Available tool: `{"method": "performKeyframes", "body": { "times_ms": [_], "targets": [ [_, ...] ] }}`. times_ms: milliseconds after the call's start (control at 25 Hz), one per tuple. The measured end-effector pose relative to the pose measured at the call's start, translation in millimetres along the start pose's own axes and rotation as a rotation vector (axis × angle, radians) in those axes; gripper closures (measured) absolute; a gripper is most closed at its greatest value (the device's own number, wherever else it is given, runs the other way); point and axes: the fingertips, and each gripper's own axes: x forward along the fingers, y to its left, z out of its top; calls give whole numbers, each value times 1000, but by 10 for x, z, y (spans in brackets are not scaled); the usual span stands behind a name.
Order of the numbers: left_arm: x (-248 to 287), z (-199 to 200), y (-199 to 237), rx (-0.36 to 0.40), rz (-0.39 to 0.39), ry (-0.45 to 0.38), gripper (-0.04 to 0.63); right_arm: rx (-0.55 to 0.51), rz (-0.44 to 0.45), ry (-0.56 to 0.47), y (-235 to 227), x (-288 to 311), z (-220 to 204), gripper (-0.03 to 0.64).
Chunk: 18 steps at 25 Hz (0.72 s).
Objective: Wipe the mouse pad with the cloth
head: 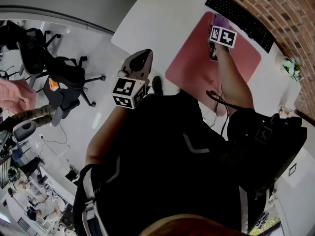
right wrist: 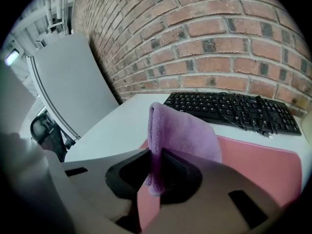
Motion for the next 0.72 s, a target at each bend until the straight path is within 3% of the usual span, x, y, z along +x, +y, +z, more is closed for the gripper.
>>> {"method": "performKeyframes", "body": {
  "times_ms": [400,720],
  "targets": [
    [-267,-75,301,-16,60,0,591,20,5,7,242,227,86,563],
    [-367,-51,424,-20,58,-18,591,-8,111,-25,695,200,156,563]
  ]
}}
